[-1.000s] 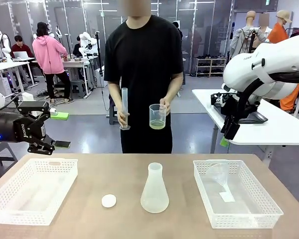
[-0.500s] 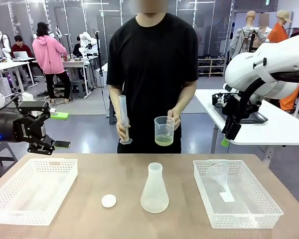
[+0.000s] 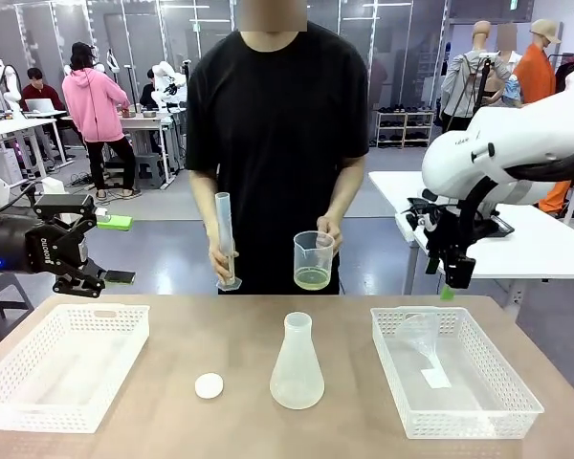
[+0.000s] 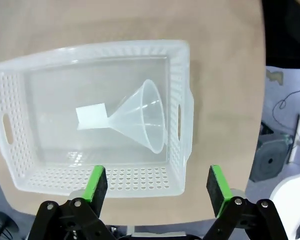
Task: Prepare the solutions needed for the experiment.
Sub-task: Pick up the Plastic Funnel and insert it into the Big flask.
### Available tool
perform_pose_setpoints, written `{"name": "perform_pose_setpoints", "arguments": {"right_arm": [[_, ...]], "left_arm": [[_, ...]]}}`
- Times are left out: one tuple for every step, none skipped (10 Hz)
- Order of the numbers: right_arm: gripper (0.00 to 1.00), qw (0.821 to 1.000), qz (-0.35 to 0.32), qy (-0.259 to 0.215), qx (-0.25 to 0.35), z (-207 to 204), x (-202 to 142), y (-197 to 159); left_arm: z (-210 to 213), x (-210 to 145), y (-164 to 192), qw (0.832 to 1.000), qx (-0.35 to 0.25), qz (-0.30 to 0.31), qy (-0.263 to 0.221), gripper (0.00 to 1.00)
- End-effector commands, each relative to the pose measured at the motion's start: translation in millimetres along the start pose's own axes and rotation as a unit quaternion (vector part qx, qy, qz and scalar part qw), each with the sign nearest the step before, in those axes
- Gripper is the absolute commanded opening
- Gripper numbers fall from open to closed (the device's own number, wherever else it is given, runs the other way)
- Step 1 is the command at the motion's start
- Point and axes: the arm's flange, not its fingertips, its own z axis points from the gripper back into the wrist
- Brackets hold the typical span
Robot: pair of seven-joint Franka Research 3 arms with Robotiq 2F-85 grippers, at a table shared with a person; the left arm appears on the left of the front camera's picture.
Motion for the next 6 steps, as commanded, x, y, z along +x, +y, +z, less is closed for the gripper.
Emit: {"name": "perform_pose_setpoints", "arguments": {"right_arm": [[1.0,0.999,0.024,-0.004,0.028,-9.2,-7.1,-11.4],[1.0,0.999,0.026,-0.008,0.041,-16.5,-6.5,-11.0],[1.0,0.998,0.023,-0.011,0.049,-22.4,-5.8,-10.3],[1.0,0.998,0.027,-0.019,0.057,-29.1,-4.6,-9.7],[1.0,0.997,0.028,-0.023,0.063,-35.0,-3.8,-10.1],[1.0,0.997,0.027,-0.029,0.072,-41.1,-2.7,-11.5]], "left_arm": [[-0.5,0.8,-1.9,1.0,0.002,-0.003,-0.005,1.0],[-0.5,0.8,-1.9,1.0,0.002,-0.003,-0.005,1.0],[-0.5,0.8,-1.9,1.0,0.002,-0.003,-0.005,1.0],[-0.5,0.8,-1.9,1.0,0.002,-0.003,-0.005,1.0],[-0.5,0.8,-1.9,1.0,0.002,-0.003,-0.005,1.0],[-0.5,0.8,-1.9,1.0,0.002,-0.003,-0.005,1.0]]}}
